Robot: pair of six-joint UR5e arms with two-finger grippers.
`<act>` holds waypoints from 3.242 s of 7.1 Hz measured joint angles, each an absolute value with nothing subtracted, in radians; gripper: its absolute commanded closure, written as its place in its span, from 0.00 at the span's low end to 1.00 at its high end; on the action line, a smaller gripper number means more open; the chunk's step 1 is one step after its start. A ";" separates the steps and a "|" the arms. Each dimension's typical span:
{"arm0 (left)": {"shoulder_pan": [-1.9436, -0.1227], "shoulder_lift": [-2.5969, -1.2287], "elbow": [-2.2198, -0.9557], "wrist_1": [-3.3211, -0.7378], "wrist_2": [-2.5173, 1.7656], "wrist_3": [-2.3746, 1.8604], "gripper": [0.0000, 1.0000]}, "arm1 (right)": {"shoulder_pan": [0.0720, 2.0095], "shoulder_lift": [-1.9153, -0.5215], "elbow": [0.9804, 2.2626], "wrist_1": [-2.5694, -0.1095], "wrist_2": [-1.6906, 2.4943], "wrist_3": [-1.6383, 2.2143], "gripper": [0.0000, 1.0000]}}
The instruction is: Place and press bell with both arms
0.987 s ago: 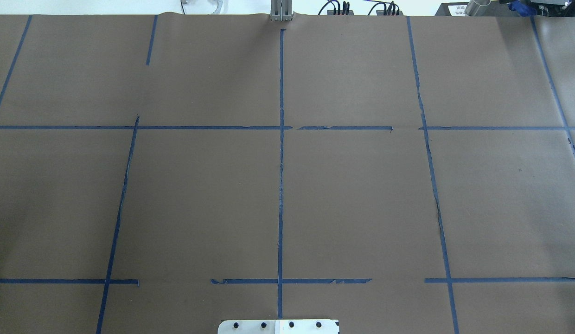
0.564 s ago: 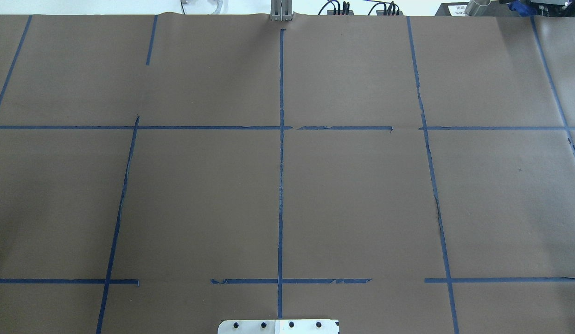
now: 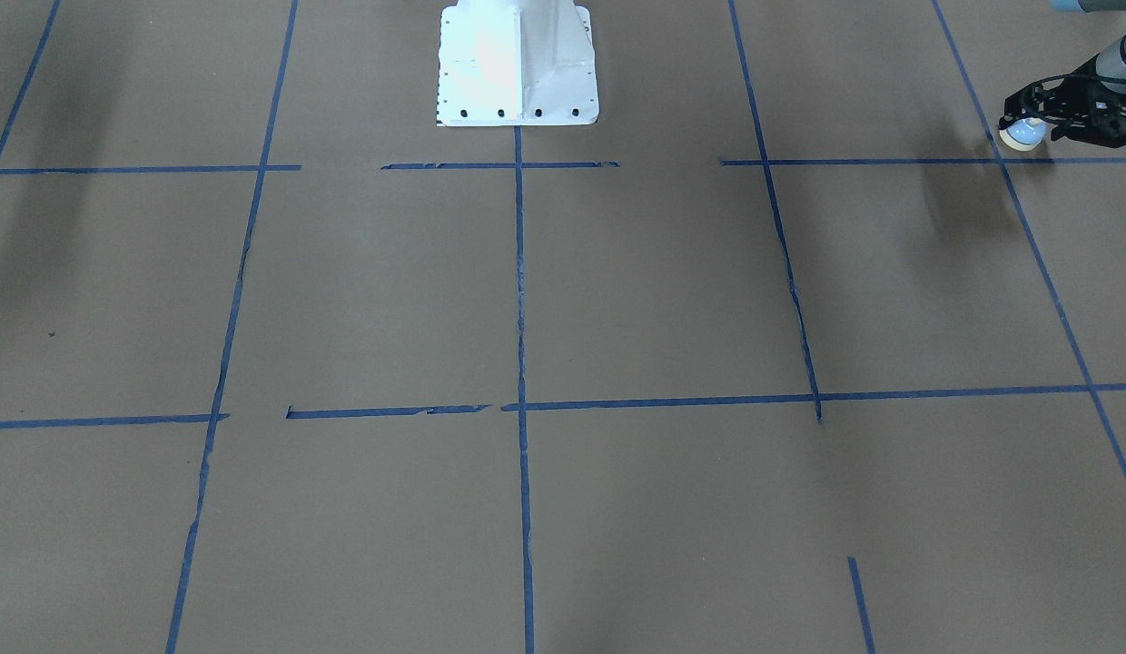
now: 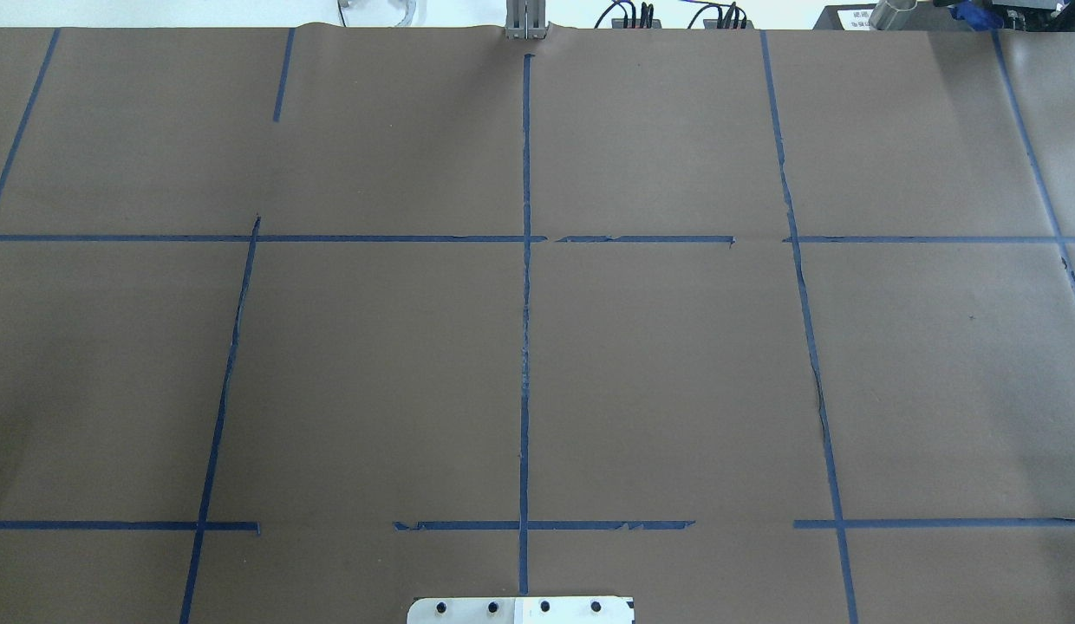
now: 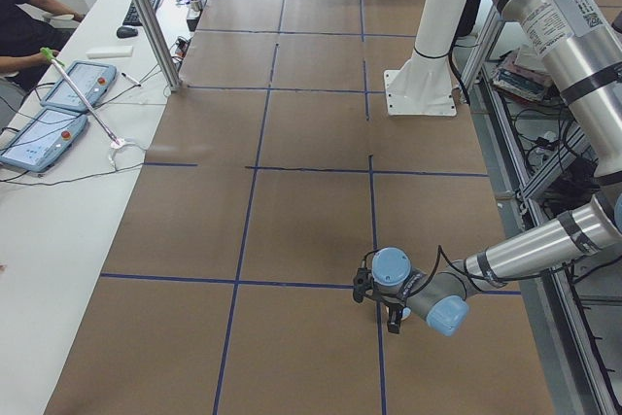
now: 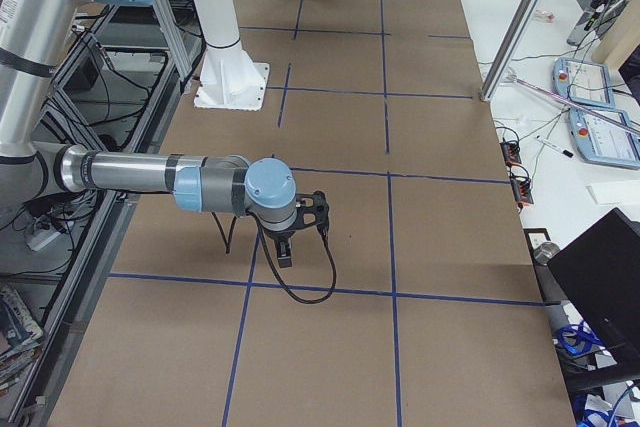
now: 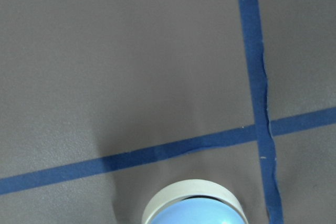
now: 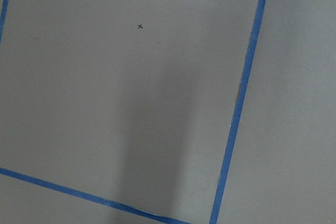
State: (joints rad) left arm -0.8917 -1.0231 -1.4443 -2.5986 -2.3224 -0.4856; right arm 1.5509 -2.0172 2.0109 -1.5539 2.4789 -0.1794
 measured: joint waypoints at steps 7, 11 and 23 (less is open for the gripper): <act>-0.896 -1.032 -1.503 -2.785 -2.399 -0.536 0.98 | 1.551 -2.017 2.012 -1.553 2.479 -0.179 0.00; -0.895 -1.210 -1.696 -2.807 -2.444 -0.876 0.98 | 1.551 -2.015 2.013 -1.549 2.479 -0.179 0.00; -0.582 -2.300 -1.542 -1.770 -2.059 -1.336 0.98 | 1.546 -2.011 2.002 -1.540 2.479 -0.174 0.00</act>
State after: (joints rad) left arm -0.5819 -2.2997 -1.5420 -1.7699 -2.0589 -1.3361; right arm 1.5464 -2.0110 2.0023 -1.5397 2.4790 -0.1736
